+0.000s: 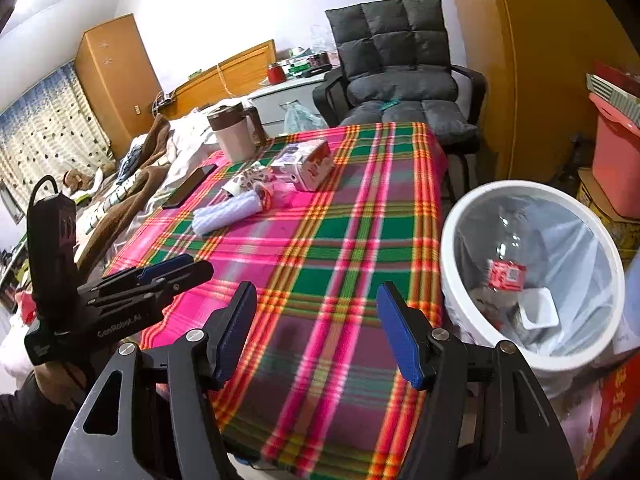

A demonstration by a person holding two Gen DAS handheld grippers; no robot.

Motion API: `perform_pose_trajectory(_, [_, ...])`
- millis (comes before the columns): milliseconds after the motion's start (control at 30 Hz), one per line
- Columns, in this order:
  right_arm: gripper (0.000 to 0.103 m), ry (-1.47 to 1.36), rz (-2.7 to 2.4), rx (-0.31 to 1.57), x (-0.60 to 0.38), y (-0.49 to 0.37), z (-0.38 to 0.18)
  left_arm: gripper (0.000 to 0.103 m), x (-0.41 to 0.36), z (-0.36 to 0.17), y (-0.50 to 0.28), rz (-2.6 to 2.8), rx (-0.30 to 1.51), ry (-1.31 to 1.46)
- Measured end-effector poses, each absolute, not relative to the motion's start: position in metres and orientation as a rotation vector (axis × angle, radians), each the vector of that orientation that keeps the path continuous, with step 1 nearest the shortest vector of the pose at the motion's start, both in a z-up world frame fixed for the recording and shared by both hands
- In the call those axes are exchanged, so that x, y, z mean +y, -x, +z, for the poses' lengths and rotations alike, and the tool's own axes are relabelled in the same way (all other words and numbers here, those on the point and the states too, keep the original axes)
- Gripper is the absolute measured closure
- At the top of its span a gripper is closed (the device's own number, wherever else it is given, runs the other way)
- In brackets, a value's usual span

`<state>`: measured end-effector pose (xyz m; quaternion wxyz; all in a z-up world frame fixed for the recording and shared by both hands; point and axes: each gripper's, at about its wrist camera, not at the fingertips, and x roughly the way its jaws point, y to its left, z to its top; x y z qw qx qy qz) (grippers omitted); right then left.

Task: Collect trash
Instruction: 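Move both open tools back over the table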

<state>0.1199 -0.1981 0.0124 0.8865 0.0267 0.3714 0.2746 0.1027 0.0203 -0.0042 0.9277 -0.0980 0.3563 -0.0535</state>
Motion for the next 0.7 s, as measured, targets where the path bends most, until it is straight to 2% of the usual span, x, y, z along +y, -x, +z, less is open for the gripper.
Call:
perform_pose_trajectory(167, [0.041, -0.044, 0.589, 0.769, -0.187, -0.13, 0.016, 0.062, 0.044, -0.001, -0.118, -0.073, 0.721, 0.18])
perform_pose_trajectory(400, [0.049, -0.02, 0.608, 0.772, -0.169, -0.145, 0.017, 0.062, 0.078, -0.003, -0.151, -0.025, 0.724, 0.138])
perform_pose_trajectory(567, [0.049, -0.014, 0.62, 0.792, -0.164, -0.154, 0.011, 0.061, 0.101, -0.011, -0.181, -0.012, 0.749, 0.103])
perform_pose_trajectory(700, [0.049, -0.015, 0.625, 0.814, -0.161, -0.16, 0.005, 0.052, 0.113, -0.018, -0.2, -0.008, 0.753, 0.068])
